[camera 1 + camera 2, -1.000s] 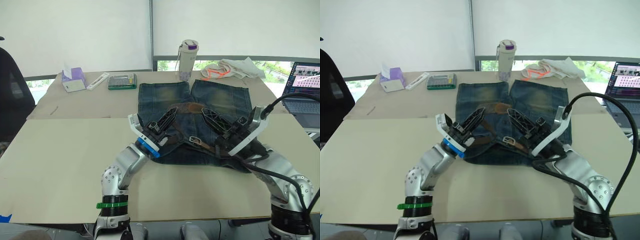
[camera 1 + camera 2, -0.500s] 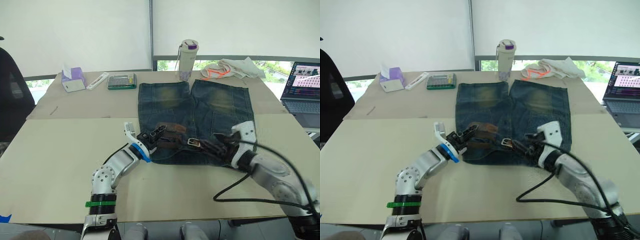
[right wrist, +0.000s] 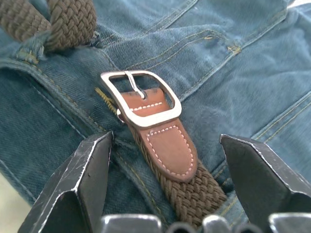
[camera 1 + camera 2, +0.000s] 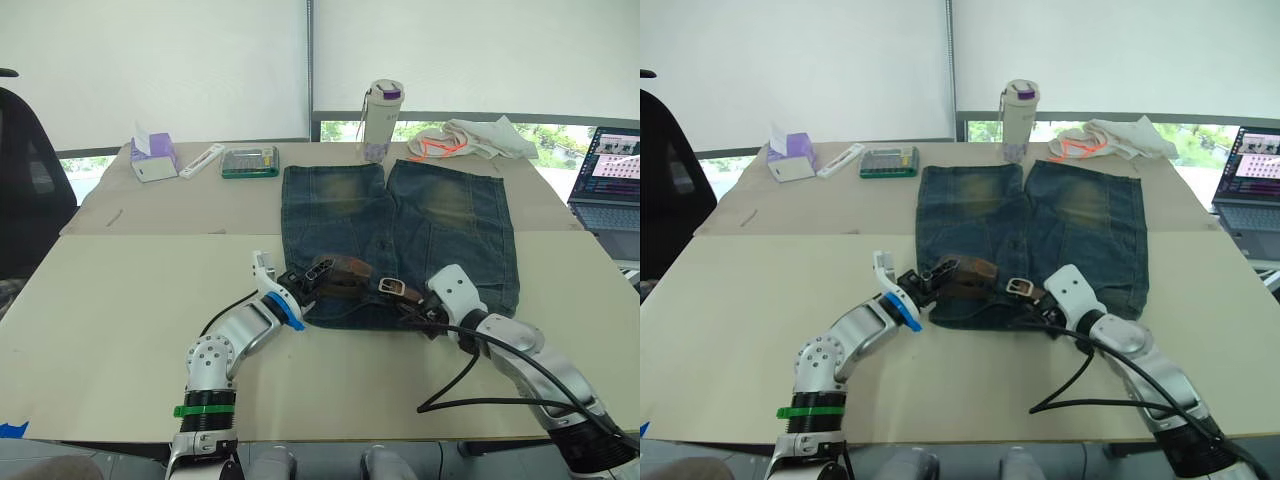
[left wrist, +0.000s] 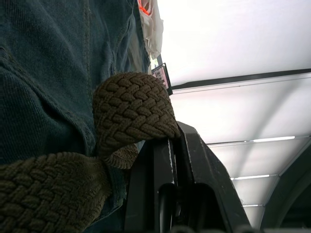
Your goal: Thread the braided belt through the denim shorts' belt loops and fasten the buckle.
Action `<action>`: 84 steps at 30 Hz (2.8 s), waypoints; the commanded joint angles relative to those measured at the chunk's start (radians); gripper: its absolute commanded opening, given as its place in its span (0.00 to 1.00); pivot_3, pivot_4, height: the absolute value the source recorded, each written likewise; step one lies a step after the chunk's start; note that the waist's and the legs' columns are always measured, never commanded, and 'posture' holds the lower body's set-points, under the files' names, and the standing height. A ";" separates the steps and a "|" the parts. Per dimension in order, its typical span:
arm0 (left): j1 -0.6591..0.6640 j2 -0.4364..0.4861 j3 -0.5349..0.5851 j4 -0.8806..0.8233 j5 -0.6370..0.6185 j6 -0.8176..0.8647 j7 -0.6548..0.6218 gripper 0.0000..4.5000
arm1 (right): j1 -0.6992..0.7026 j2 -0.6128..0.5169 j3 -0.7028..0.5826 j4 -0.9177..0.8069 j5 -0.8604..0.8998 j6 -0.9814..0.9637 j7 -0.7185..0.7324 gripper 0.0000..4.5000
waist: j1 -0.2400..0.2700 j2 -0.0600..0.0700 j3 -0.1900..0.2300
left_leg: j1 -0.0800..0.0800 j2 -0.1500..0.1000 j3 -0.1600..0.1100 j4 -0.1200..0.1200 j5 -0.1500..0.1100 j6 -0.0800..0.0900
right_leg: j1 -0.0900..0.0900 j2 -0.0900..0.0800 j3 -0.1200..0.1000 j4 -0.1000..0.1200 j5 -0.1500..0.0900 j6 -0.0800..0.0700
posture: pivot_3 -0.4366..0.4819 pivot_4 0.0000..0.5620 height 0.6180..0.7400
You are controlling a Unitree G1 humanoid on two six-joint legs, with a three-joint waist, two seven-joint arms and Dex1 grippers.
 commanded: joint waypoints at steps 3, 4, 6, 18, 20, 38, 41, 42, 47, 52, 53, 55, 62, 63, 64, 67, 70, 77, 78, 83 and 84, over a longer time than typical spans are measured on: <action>0.002 -0.009 0.010 -0.017 0.014 0.010 -0.017 0.00 | -0.015 0.016 -0.040 -0.022 -0.051 0.068 -0.013 0.86 | 0.001 0.000 0.000 | 0.000 0.000 0.000 0.000 0.000 0.000 | 0.000 0.000 0.000 0.000 0.000 0.000 | 0.48 0.27 1.00; 0.002 -0.010 0.011 -0.017 0.017 0.012 -0.019 0.00 | -0.015 0.021 -0.044 -0.021 -0.062 0.075 -0.021 0.81 | 0.001 0.000 0.000 | 0.000 0.000 0.000 0.000 0.000 0.000 | 0.000 0.000 0.000 0.000 0.000 0.000 | 0.48 0.27 1.00; 0.001 -0.012 0.013 -0.016 0.021 0.015 -0.023 0.00 | -0.013 0.028 -0.051 -0.022 -0.081 0.078 -0.027 0.69 | 0.001 0.000 0.000 | 0.000 0.000 0.000 0.000 0.000 0.000 | 0.000 0.000 0.000 0.000 0.000 0.000 | 0.48 0.27 1.00; -0.012 -0.024 0.023 0.004 0.042 0.034 -0.033 0.00 | 0.012 0.114 -0.153 -0.080 -0.084 0.107 -0.064 0.01 | 0.002 0.000 0.000 | 0.000 -0.001 0.000 0.000 0.000 0.000 | 0.000 0.000 0.000 0.000 0.001 -0.001 | 0.48 0.27 1.00; -0.020 -0.034 0.027 0.013 0.039 0.032 -0.019 0.00 | 0.020 0.158 -0.159 -0.095 -0.080 0.075 -0.079 0.01 | 0.002 0.000 0.000 | 0.000 0.000 0.000 0.000 0.000 0.000 | 0.000 0.000 0.000 0.000 0.001 -0.001 | 0.48 0.27 1.00; -0.131 -0.249 0.111 0.100 -0.048 -0.039 0.136 0.00 | 0.137 0.472 -0.135 -0.013 -0.266 -0.468 -0.257 0.01 | -0.004 0.000 -0.001 | 0.001 0.000 0.001 0.000 0.001 -0.001 | 0.000 0.000 0.000 0.002 0.000 0.000 | 0.48 0.27 1.00; -0.144 -0.264 0.114 0.128 -0.090 -0.058 0.172 0.00 | 0.136 0.488 -0.130 0.006 -0.281 -0.522 -0.257 0.01 | -0.005 0.000 -0.001 | 0.001 0.000 0.001 -0.001 0.001 -0.001 | 0.000 0.000 0.000 0.003 0.000 -0.001 | 0.48 0.27 1.00; -0.150 -0.265 0.111 0.137 -0.100 -0.061 0.176 0.00 | 0.135 0.487 -0.128 0.010 -0.292 -0.539 -0.257 0.01 | -0.005 0.000 -0.001 | 0.002 0.000 0.001 0.000 0.001 -0.001 | 0.000 0.000 0.000 0.003 0.000 -0.001 | 0.48 0.27 1.00; -0.179 -0.286 0.098 0.173 -0.139 -0.080 0.165 0.00 | 0.131 0.491 -0.121 0.032 -0.327 -0.587 -0.259 0.01 | -0.003 0.000 -0.001 | 0.002 -0.001 0.001 0.000 0.001 -0.001 | 0.000 0.000 0.000 0.003 0.000 -0.001 | 0.48 0.27 1.00; -0.201 -0.318 0.080 0.200 -0.170 -0.102 0.139 0.00 | 0.127 0.503 -0.108 0.054 -0.352 -0.615 -0.263 0.01 | -0.004 0.000 -0.001 | 0.002 -0.001 0.001 0.000 0.001 -0.001 | 0.000 0.000 0.000 0.003 0.001 -0.001 | 0.48 0.27 1.00; -0.204 -0.324 0.073 0.203 -0.175 -0.103 0.132 0.00 | 0.126 0.507 -0.107 0.058 -0.355 -0.620 -0.264 0.01 | -0.004 0.000 -0.001 | 0.002 -0.001 0.001 0.000 0.001 -0.001 | 0.000 0.000 0.000 0.003 0.001 -0.001 | 0.48 0.27 1.00; -0.208 -0.332 0.063 0.208 -0.181 -0.110 0.125 0.00 | 0.123 0.513 -0.108 0.065 -0.358 -0.626 -0.265 0.01 | -0.004 0.000 -0.001 | 0.002 -0.001 0.001 0.000 0.001 -0.001 | 0.000 0.000 0.000 0.003 0.001 -0.001 | 0.48 0.27 1.00; -0.194 -0.348 0.031 0.212 -0.216 -0.117 0.112 0.00 | 0.111 0.516 -0.095 0.075 -0.374 -0.643 -0.259 0.01 | -0.004 0.000 -0.001 | 0.002 -0.001 0.001 0.000 0.001 -0.001 | 0.000 0.000 0.000 0.003 0.001 -0.001 | 0.48 0.27 1.00; -0.191 -0.348 0.025 0.212 -0.218 -0.116 0.111 0.00 | 0.112 0.516 -0.094 0.076 -0.376 -0.644 -0.259 0.01 | -0.004 0.000 -0.001 | 0.002 -0.001 0.001 0.000 0.001 -0.001 | 0.000 0.000 0.000 0.003 0.001 -0.001 | 0.48 0.27 1.00; -0.189 -0.349 0.018 0.212 -0.221 -0.115 0.110 0.00 | 0.110 0.516 -0.093 0.077 -0.378 -0.645 -0.259 0.01 | -0.004 0.000 -0.001 | 0.002 -0.001 0.002 0.000 0.001 -0.001 | 0.000 0.000 0.000 0.003 0.001 -0.001 | 0.48 0.27 1.00; -0.190 -0.349 0.006 0.216 -0.229 -0.117 0.108 0.00 | 0.104 0.514 -0.087 0.080 -0.383 -0.648 -0.255 0.01 | -0.005 0.000 -0.001 | 0.002 -0.001 0.001 0.000 0.001 -0.001 | 0.000 0.000 0.000 0.003 0.001 -0.001 | 0.48 0.27 1.00; -0.193 -0.352 -0.005 0.228 -0.233 -0.120 0.100 0.00 | 0.105 0.514 -0.078 0.081 -0.389 -0.651 -0.253 0.01 | -0.007 0.000 -0.001 | 0.002 -0.001 0.001 0.000 0.001 -0.001 | 0.000 0.000 0.000 0.004 0.001 -0.002 | 0.48 0.27 1.00; -0.196 -0.360 -0.025 0.253 -0.251 -0.109 0.082 0.00 | 0.105 0.504 -0.056 0.082 -0.417 -0.670 -0.241 0.01 | -0.007 0.000 -0.001 | 0.002 -0.001 0.002 0.000 0.001 -0.001 | 0.000 0.000 0.000 0.004 0.001 -0.002 | 0.48 0.27 1.00; -0.197 -0.361 -0.028 0.259 -0.250 -0.109 0.079 0.00 | 0.105 0.501 -0.053 0.083 -0.423 -0.674 -0.239 0.01 | -0.007 0.000 -0.001 | 0.002 -0.001 0.002 0.000 0.001 -0.001 | 0.000 0.000 0.000 0.004 0.001 -0.002 | 0.48 0.27 1.00; -0.211 -0.363 -0.036 0.292 -0.247 -0.103 0.059 0.00 | 0.108 0.470 -0.027 0.093 -0.465 -0.700 -0.218 0.01 | -0.008 0.000 -0.001 | 0.002 -0.001 0.002 0.000 0.001 -0.001 | 0.000 0.000 0.000 0.004 0.001 -0.002 | 0.48 0.27 1.00; -0.214 -0.361 -0.038 0.298 -0.245 -0.098 0.055 0.00 | 0.107 0.464 -0.024 0.096 -0.471 -0.705 -0.214 0.01 | -0.008 0.000 -0.001 | 0.002 -0.001 0.002 0.000 0.001 -0.001 | 0.000 0.000 0.000 0.004 0.001 -0.002 | 0.48 0.27 1.00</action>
